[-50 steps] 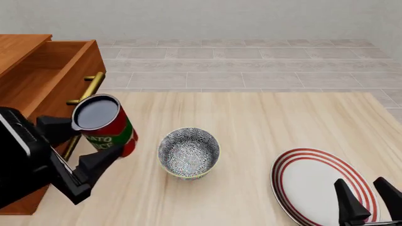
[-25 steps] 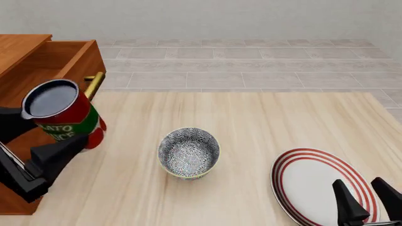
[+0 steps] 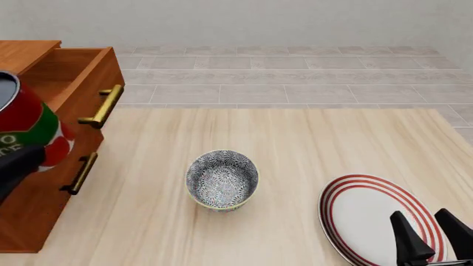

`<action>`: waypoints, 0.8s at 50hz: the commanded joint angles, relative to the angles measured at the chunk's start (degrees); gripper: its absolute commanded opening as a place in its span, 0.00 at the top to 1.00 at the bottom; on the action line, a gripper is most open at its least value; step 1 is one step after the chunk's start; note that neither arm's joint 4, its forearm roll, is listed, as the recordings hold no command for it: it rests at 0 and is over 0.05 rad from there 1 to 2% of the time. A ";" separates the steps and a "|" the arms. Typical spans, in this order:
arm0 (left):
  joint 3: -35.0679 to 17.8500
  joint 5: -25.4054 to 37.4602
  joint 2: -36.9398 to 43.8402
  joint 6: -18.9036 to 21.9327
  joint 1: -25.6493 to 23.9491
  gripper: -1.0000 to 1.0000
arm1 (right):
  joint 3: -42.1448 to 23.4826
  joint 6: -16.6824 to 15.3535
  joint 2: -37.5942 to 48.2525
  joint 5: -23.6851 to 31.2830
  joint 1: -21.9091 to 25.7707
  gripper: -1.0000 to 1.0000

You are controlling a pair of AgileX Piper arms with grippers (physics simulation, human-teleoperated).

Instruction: Put the ketchup in the top drawer of the cabinet.

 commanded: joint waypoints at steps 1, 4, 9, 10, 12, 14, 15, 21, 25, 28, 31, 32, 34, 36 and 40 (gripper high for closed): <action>-3.60 2.90 0.07 2.37 3.53 1.00 | 0.00 0.12 0.00 0.24 0.24 0.00; -4.78 3.18 0.74 2.92 6.02 1.00 | 0.00 0.26 0.00 0.32 0.16 0.00; -7.03 3.61 2.12 3.18 7.27 1.00 | 0.00 0.30 0.00 0.38 0.10 0.00; -7.63 3.68 2.53 3.15 7.52 1.00 | 0.00 0.26 0.00 0.38 0.10 0.00; -8.69 3.69 3.57 2.57 7.92 1.00 | 0.00 0.15 0.00 0.39 0.24 0.00; -9.01 3.20 4.40 2.62 8.98 1.00 | 0.00 0.09 0.00 0.38 0.33 0.00; -8.72 2.89 4.68 3.07 9.23 1.00 | 0.00 0.09 0.00 0.37 0.34 0.00; -7.72 1.46 5.67 3.39 9.31 1.00 | 0.00 0.09 0.00 0.43 0.21 0.00; -5.87 -0.72 5.57 6.70 10.92 1.00 | 0.00 0.07 0.00 0.48 0.26 0.00; -7.07 -0.57 7.16 4.61 11.64 1.00 | 0.00 0.06 0.00 0.54 0.28 0.00; -7.33 -0.86 7.81 4.71 12.16 1.00 | 0.00 0.06 0.00 0.56 0.29 0.00; -7.62 -0.99 8.36 4.39 12.52 1.00 | 0.00 0.08 0.00 0.57 0.30 0.00; -8.05 -1.28 9.43 4.03 12.99 1.00 | 0.00 0.07 0.00 0.62 0.32 0.00; -8.67 -1.71 10.70 3.75 14.01 1.00 | 0.00 0.06 0.00 0.63 0.34 0.00; -9.50 -2.41 12.55 3.88 15.32 1.00 | 0.00 0.12 0.00 0.64 0.26 0.00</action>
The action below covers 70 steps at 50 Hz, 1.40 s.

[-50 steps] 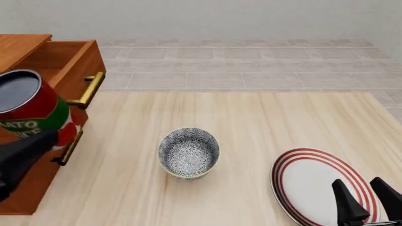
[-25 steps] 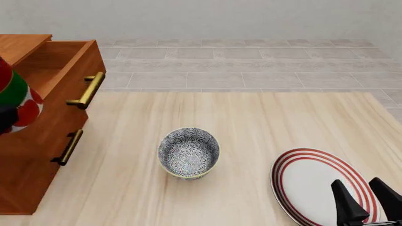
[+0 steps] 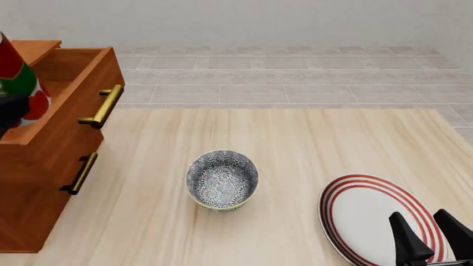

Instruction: Put the ketchup in the top drawer of the cabinet.

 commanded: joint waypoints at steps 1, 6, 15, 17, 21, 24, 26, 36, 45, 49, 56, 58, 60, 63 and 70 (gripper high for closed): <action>-2.08 -1.90 4.50 0.96 3.31 1.00 | 0.00 0.05 0.00 0.09 0.00 0.00; -2.84 -2.27 5.78 0.78 3.87 1.00 | 0.00 -0.04 0.00 0.14 0.08 0.00; -3.10 -2.93 7.11 0.17 5.61 1.00 | 0.00 -0.06 0.00 0.20 0.10 0.00; -4.07 -2.88 7.14 0.04 5.73 1.00 | 0.00 -0.09 0.00 0.25 0.16 0.00; -5.38 -3.48 7.63 0.52 7.17 1.00 | 0.00 -0.10 0.00 0.33 0.17 0.00; -5.20 -3.97 8.67 0.75 8.74 1.00 | 0.00 -0.06 0.00 0.36 0.17 0.00; -4.58 -4.64 9.38 0.46 9.71 1.00 | 0.00 -0.05 0.00 0.35 0.26 0.00; -5.35 -4.95 12.14 0.09 11.50 1.00 | 0.00 0.02 0.00 0.60 0.21 0.00; -3.74 -7.85 16.16 0.42 14.18 1.00 | 0.00 -0.04 0.01 0.62 0.14 0.00; -3.06 -8.79 16.79 0.81 14.68 1.00 | 0.00 -0.05 0.01 0.63 0.11 0.00; -3.06 -9.42 17.85 1.23 15.74 1.00 | 0.00 -0.07 0.01 0.71 0.10 0.00; -3.14 -9.32 17.90 1.49 15.74 1.00 | 0.00 -0.07 0.01 0.74 0.06 0.00; -3.82 -9.26 18.49 1.59 16.17 1.00 | 0.00 -0.11 0.01 0.78 0.08 0.00; -3.99 -9.78 19.65 1.95 17.02 1.00 | 0.00 -0.12 0.01 0.78 0.19 0.00; -2.61 -11.57 21.04 1.81 18.17 1.00 | 0.00 -0.18 0.01 0.85 0.09 0.00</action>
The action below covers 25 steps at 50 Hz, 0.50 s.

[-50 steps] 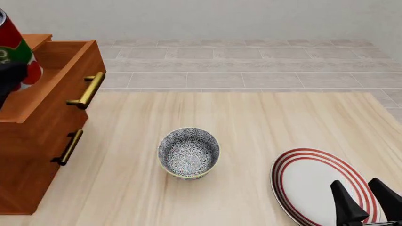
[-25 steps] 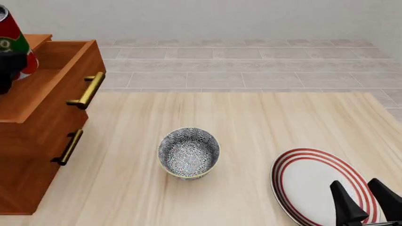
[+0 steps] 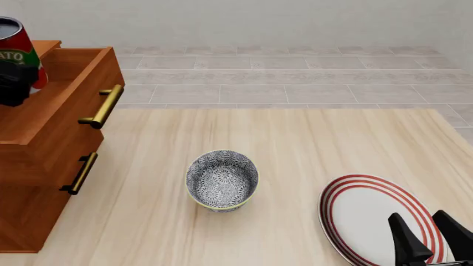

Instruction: Put the ketchup in the top drawer of the cabinet.

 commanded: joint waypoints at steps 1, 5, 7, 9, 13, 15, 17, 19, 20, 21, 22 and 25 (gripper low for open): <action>0.80 -2.14 2.38 1.12 1.91 1.00 | 0.00 -0.09 0.00 0.13 0.01 0.00; 1.54 -2.76 2.67 1.12 2.17 1.00 | 0.00 -0.14 0.00 0.17 0.02 0.00; 2.00 -3.02 2.72 1.32 2.22 1.00 | 0.00 -0.13 0.01 0.20 -0.01 0.00; 2.16 -2.99 2.73 1.34 2.16 1.00 | 0.00 -0.14 0.01 0.20 0.01 0.00; 2.73 -3.45 2.88 1.28 2.25 1.00 | 0.00 -0.22 0.01 0.24 0.03 0.00; 3.22 -3.94 3.14 1.09 2.42 1.00 | 0.00 -0.21 0.02 0.25 0.06 0.00; 3.61 -4.24 3.25 1.12 2.53 1.00 | 0.00 -0.23 0.02 0.28 0.01 0.00; 4.22 -4.75 3.38 1.21 2.79 1.00 | 0.00 -0.25 0.02 0.29 0.00 0.00; 4.19 -4.73 3.40 1.04 2.80 1.00 | 0.00 -0.23 0.02 0.29 0.02 0.00; 4.26 -4.73 3.34 1.12 2.82 1.00 | 0.00 -0.25 0.03 0.28 0.03 0.00; 4.29 -4.65 3.28 1.09 2.78 1.00 | 0.00 -0.26 0.03 0.29 0.04 0.00; 4.55 -4.49 3.01 1.03 2.68 1.00 | 0.00 -0.27 0.00 0.37 0.03 0.00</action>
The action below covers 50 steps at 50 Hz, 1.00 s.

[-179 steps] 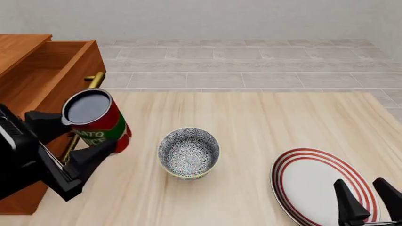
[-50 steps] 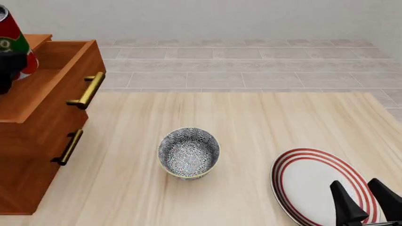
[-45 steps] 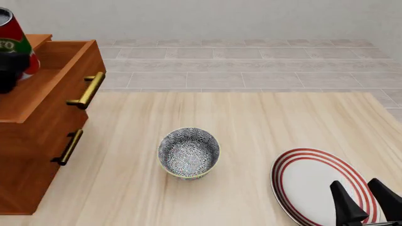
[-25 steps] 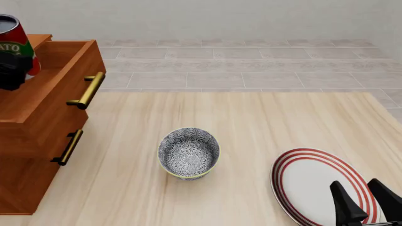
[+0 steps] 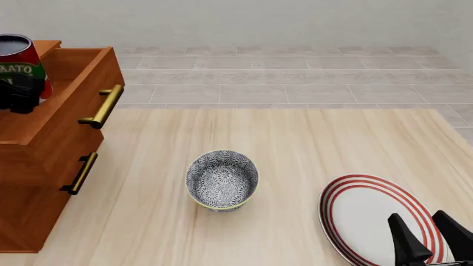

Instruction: Put the ketchup in the top drawer of the cabinet.

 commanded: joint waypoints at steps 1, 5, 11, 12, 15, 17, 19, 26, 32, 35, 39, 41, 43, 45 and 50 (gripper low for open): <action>1.29 -0.81 -0.05 1.05 0.30 1.00 | 0.00 -0.08 -0.01 0.13 0.02 0.00; 1.09 -0.60 -0.15 0.73 0.24 1.00 | 0.00 -0.13 -0.01 0.13 0.06 0.00; 1.35 -0.65 -0.46 0.42 0.32 1.00 | 0.00 -0.22 -0.01 0.18 0.02 0.00; 1.52 -0.72 -0.53 0.44 0.32 1.00 | 0.00 -0.21 0.00 0.19 0.02 0.00; 2.27 -1.12 -0.58 0.40 0.28 1.00 | 0.00 -0.25 0.01 0.23 0.10 0.00; 2.43 -1.27 -0.49 0.45 0.30 1.00 | 0.00 -0.24 0.05 0.23 0.19 0.00; 2.17 -1.08 -0.42 0.35 0.21 1.00 | 0.00 -0.27 0.17 0.12 0.22 0.00; 1.97 -1.09 -0.35 0.22 0.45 1.00 | 0.00 -0.29 15.07 -14.77 0.21 0.00; 2.45 -1.18 -0.65 0.15 1.00 1.00 | 0.00 -0.32 22.92 -22.57 0.26 0.00; 2.87 -1.42 -0.76 0.29 1.25 1.00 | 0.00 -0.34 26.13 -25.79 0.30 0.00; 3.30 -1.65 -0.81 0.41 1.48 1.00 | 0.00 -0.35 26.59 -26.25 0.30 0.00; 3.43 -1.78 -0.79 0.43 1.60 0.00 | 0.00 -0.34 27.05 -26.65 0.32 0.00; 3.38 -1.90 -0.67 0.35 1.76 0.00 | 0.00 -0.38 28.60 -28.20 0.37 0.00; 3.38 -1.83 -0.77 0.30 1.60 0.00 | 0.00 -0.41 30.14 -29.73 0.39 0.00; 3.14 -1.57 -0.98 0.56 1.37 0.00 | 0.00 -0.44 30.14 -29.69 0.41 0.00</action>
